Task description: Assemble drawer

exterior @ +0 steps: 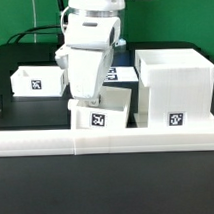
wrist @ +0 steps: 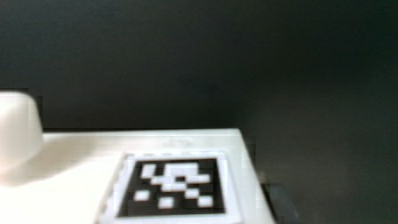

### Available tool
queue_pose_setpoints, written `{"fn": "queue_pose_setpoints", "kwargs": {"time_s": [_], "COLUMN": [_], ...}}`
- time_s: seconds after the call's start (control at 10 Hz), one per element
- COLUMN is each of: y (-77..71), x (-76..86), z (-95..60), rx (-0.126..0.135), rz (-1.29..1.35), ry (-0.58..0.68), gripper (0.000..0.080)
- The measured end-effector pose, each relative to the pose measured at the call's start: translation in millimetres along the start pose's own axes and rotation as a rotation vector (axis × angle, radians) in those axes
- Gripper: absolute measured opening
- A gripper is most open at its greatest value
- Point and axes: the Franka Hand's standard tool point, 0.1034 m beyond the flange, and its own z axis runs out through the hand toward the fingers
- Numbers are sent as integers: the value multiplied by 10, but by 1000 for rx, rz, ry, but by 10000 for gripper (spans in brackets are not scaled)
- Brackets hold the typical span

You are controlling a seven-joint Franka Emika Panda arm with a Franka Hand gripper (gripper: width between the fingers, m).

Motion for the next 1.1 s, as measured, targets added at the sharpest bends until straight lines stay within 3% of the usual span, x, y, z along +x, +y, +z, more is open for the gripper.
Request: {"fn": "queue_pose_setpoints", "kwargs": {"time_s": [0.3,0.7,0.9,1.1], "y": [9,62,38,36], "x": [-35,-214,-124,-135], "z": [5,14,42,48], "rx": [-1,-7,1,3], "rz": [-25,-21,-9,1], "ry": [6,121,122,122], "gripper": [42,42,42,42]}}
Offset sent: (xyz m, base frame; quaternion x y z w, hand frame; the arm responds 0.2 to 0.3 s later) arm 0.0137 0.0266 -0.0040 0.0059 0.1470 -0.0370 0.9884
